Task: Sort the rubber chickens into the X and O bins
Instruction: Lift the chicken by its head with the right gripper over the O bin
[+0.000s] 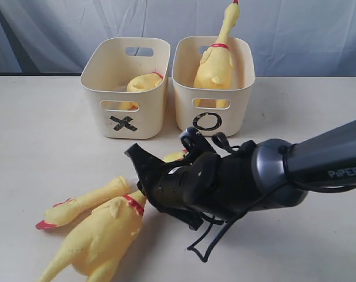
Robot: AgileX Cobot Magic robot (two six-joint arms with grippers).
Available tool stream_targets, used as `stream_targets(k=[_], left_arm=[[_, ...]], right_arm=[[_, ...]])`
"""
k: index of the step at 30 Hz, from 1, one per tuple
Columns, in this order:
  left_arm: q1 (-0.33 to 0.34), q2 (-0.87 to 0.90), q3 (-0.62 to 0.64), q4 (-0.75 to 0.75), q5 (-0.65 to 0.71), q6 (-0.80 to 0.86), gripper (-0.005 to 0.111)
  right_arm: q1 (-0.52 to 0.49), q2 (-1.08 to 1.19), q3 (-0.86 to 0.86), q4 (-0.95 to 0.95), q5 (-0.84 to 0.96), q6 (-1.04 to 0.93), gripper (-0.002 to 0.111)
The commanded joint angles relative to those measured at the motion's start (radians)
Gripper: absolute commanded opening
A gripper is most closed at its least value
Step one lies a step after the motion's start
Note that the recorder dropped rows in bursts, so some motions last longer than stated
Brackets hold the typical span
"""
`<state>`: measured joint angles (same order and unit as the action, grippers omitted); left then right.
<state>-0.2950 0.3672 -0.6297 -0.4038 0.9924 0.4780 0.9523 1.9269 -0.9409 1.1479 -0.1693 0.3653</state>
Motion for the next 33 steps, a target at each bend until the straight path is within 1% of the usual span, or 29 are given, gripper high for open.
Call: stream_targets(k=[1, 7, 12, 15, 18, 22, 25, 27, 28, 33], left_arm=[[0.003, -0.006, 0.002, 0.003, 0.0, -0.003, 0.068], [0.003, -0.006, 0.002, 0.003, 0.0, -0.003, 0.068], [0.003, -0.006, 0.002, 0.003, 0.002, -0.003, 0.068], [0.003, -0.006, 0.002, 0.005, 0.001, -0.003, 0.068], [0.003, -0.006, 0.002, 0.009, 0.001, -0.003, 0.068], [0.003, -0.006, 0.002, 0.009, 0.001, -0.003, 0.068], [0.003, -0.006, 0.002, 0.009, 0.001, -0.003, 0.068], [0.003, -0.006, 0.002, 0.009, 0.001, -0.003, 0.068], [0.003, -0.006, 0.002, 0.009, 0.001, -0.003, 0.068], [0.003, -0.006, 0.002, 0.009, 0.001, -0.003, 0.068]], right_arm=[[0.003, -0.059, -0.002, -0.025, 0.002, -0.005, -0.001], [0.003, -0.139, -0.002, -0.025, -0.003, -0.087, -0.001], [0.001, -0.239, -0.002, -0.026, -0.084, -0.22, -0.001], [-0.028, -0.306, -0.002, -0.026, -0.101, -0.236, -0.001], [-0.087, -0.376, -0.002, -0.026, -0.089, -0.301, -0.001], [-0.193, -0.462, -0.002, -0.041, -0.089, -0.359, -0.001], [-0.321, -0.522, -0.002, -0.118, -0.089, -0.365, -0.001], [-0.375, -0.537, -0.002, -0.138, -0.089, -0.365, -0.001], [-0.423, -0.542, -0.002, -0.138, -0.089, -0.365, -0.001], [-0.561, -0.545, -0.006, -0.161, -0.113, -0.365, -0.001]])
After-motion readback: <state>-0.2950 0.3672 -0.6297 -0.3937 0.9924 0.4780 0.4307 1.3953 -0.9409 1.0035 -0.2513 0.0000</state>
